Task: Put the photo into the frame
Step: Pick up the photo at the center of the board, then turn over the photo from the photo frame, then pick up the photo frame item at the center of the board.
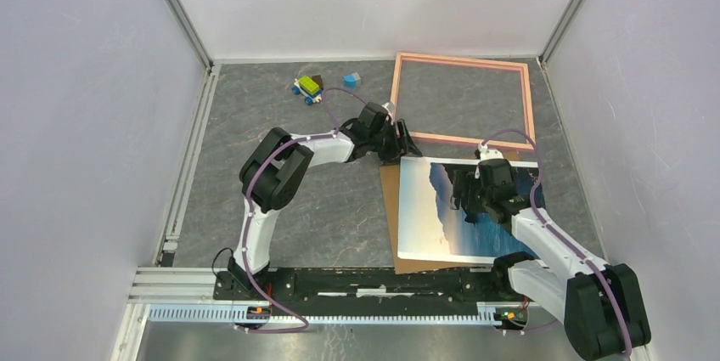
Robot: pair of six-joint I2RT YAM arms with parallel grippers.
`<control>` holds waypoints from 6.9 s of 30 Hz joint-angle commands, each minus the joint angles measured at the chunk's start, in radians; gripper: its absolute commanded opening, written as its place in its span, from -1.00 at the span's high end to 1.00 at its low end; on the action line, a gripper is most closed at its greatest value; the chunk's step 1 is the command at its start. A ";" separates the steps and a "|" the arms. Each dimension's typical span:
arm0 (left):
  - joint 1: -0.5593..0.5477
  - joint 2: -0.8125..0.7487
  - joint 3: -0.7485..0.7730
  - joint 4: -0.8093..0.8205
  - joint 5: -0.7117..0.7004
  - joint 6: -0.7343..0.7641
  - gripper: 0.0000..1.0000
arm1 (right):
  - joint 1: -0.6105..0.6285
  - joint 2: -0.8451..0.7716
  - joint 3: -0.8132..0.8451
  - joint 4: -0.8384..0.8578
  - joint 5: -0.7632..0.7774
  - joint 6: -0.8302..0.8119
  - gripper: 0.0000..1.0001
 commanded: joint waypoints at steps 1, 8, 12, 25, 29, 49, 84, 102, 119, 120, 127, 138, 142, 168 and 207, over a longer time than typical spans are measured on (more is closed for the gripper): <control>-0.019 -0.078 -0.036 0.025 0.042 -0.038 -0.22 | -0.003 0.018 0.009 -0.020 -0.033 0.010 -0.96; -0.020 -0.082 -0.051 -0.017 0.013 -0.006 0.52 | 0.002 0.023 0.064 -0.048 -0.027 -0.052 -0.96; -0.005 -0.109 -0.042 -0.065 0.005 0.013 0.74 | 0.089 0.001 0.133 -0.106 0.076 -0.064 -0.96; 0.011 -0.218 -0.085 -0.081 0.061 -0.095 0.95 | 0.868 0.314 0.536 -0.364 0.669 0.381 -0.95; 0.015 -0.239 -0.115 -0.089 0.056 -0.136 0.96 | 0.969 0.471 0.681 -0.557 0.830 0.531 -0.75; 0.021 -0.311 -0.152 -0.100 0.048 -0.176 0.83 | 1.070 0.799 0.914 -0.925 0.953 0.780 0.23; 0.317 -1.132 -0.096 -0.705 -0.431 0.417 -1.00 | 0.042 0.677 1.567 -0.222 -0.531 0.090 1.00; 0.287 -0.960 -0.212 -0.615 -0.261 0.413 -1.00 | -0.551 1.081 1.405 -0.152 -0.504 -0.126 1.00; 0.241 -0.873 -0.242 -0.555 -0.285 0.458 -1.00 | -0.572 1.209 1.534 -0.129 -0.353 -0.084 1.00; 0.242 -0.872 -0.247 -0.551 -0.284 0.458 -1.00 | -0.574 1.209 1.538 -0.129 -0.346 -0.085 1.00; 0.242 -0.866 -0.265 -0.534 -0.272 0.458 -1.00 | -0.578 1.207 1.536 -0.142 -0.341 -0.087 1.00; 0.242 -0.869 -0.272 -0.530 -0.272 0.457 -1.00 | -0.575 1.188 1.477 -0.094 -0.345 -0.065 1.00; 0.242 -0.868 -0.275 -0.524 -0.266 0.452 -1.00 | -0.561 1.188 1.459 -0.079 -0.352 -0.060 1.00; 0.241 -0.861 -0.289 -0.506 -0.233 0.435 -1.00 | -0.547 1.136 1.395 -0.071 -0.255 -0.077 0.06; -0.211 -0.671 -0.774 0.088 -0.229 -0.232 -1.00 | -0.752 0.215 0.180 0.086 -0.058 -0.114 -0.96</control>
